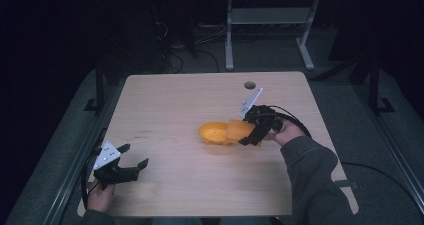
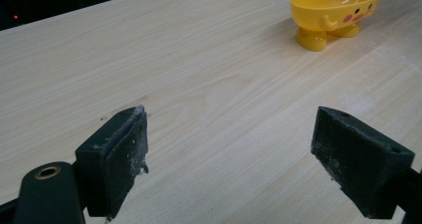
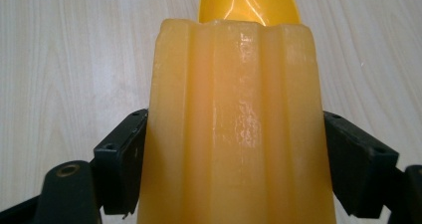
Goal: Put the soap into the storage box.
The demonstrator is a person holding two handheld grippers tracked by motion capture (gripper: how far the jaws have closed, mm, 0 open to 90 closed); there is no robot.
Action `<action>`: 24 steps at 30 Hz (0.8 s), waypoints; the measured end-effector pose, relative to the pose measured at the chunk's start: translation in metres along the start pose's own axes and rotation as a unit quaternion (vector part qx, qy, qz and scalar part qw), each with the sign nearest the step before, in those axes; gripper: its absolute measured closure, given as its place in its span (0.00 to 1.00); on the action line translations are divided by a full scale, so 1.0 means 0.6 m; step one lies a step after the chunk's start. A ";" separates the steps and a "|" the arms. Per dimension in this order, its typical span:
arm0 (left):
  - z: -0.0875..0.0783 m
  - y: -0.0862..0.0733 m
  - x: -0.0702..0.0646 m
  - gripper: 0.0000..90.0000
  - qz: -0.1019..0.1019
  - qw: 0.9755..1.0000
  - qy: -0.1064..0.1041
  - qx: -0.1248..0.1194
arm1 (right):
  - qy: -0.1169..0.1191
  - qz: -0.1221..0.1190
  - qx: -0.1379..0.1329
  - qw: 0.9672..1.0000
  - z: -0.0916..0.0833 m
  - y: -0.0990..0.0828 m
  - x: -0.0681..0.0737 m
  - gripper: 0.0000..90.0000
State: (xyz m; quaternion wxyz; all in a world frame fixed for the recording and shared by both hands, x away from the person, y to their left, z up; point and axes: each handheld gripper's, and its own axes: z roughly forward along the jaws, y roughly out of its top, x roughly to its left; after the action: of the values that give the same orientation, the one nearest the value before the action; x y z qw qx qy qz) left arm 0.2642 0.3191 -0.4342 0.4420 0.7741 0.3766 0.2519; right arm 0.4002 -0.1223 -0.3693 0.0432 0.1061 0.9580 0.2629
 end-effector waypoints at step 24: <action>0.000 0.000 0.000 0.16 -0.001 1.000 0.000 0.000 | 0.006 -0.030 -0.015 0.999 0.017 0.070 -0.015 0.23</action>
State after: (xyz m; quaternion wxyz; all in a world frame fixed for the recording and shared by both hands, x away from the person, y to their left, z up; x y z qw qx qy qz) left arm 0.2640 0.3192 -0.4343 0.4425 0.7738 0.3769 0.2516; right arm 0.4182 -0.0837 -0.3563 0.0470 0.0745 0.9569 0.2769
